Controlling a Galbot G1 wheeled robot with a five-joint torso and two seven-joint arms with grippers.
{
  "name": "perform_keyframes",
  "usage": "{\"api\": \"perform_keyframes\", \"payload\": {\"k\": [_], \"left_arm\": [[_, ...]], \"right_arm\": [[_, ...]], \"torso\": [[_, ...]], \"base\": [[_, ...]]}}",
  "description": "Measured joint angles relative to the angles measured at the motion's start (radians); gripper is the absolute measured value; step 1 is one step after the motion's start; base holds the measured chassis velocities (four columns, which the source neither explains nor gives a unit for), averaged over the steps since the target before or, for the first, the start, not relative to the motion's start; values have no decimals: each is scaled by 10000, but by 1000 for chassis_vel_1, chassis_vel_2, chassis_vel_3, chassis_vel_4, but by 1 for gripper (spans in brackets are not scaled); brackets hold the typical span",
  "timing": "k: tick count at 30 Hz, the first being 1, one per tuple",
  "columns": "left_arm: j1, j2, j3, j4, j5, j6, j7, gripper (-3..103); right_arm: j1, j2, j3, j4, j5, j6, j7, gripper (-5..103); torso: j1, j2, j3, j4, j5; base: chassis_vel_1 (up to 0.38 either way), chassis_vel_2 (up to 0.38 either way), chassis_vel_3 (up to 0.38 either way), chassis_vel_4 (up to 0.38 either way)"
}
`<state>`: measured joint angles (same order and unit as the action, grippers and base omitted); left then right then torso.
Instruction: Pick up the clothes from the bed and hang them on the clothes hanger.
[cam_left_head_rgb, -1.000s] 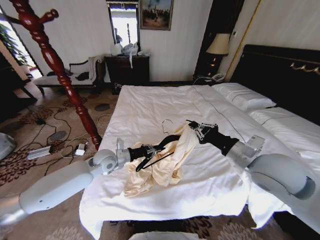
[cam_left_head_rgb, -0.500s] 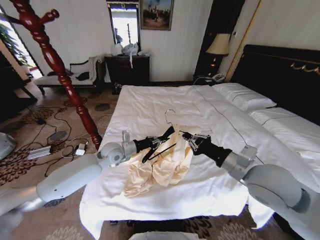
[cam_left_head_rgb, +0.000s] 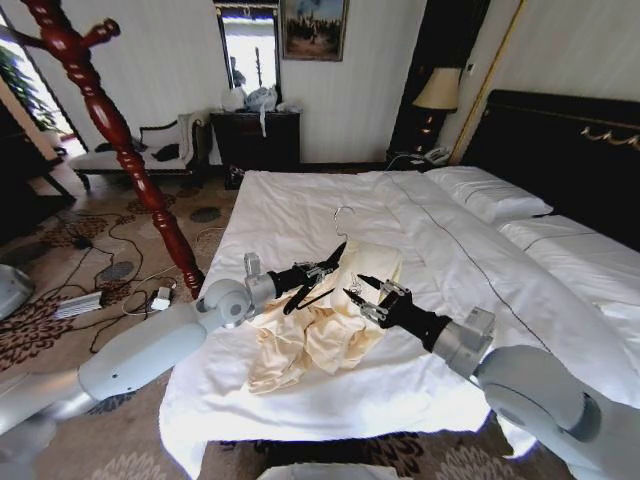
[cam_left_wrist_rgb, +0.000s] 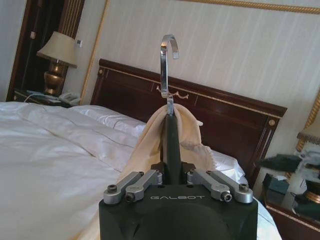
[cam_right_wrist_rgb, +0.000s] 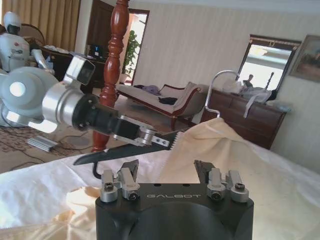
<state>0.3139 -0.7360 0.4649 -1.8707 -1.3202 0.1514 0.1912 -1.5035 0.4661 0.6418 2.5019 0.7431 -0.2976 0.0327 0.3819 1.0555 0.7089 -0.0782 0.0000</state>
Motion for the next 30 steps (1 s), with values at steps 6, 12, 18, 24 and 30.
{"api": "perform_keyframes", "payload": {"k": [6, 12, 18, 24, 30], "left_arm": [[209, 394, -168, -435, -4, -11, 63, 15], [566, 747, -333, -825, 64, -11, 141, 15], [739, 898, -391, -1064, 68, -12, 162, 15], [735, 864, -261, -1137, 125, 6, 169, 15], [306, 793, 210, -1284, 102, 44, 130, 15]], "right_arm": [[125, 6, 716, -1046, -1741, 253, 194, 89], [354, -107, 509, -2068, -3945, 742, 120, 100], [499, -146, 148, -2409, -4914, 918, -16, 100], [722, -60, -355, -2586, -5204, 926, -33, 100], [846, -87, -536, -2674, -5291, 878, -2, 100]], "torso": [[0, 0, 0, 4, 0], [0, 0, -1, 4, 0], [0, 1, 0, 4, 0], [0, 0, 0, 3, 0], [0, 1, 0, 1, 0]], "base": [[0, 0, 0, 0], [0, 0, 0, 0], [0, 0, 0, 0], [0, 0, 0, 0], [0, 0, 0, 0]]}}
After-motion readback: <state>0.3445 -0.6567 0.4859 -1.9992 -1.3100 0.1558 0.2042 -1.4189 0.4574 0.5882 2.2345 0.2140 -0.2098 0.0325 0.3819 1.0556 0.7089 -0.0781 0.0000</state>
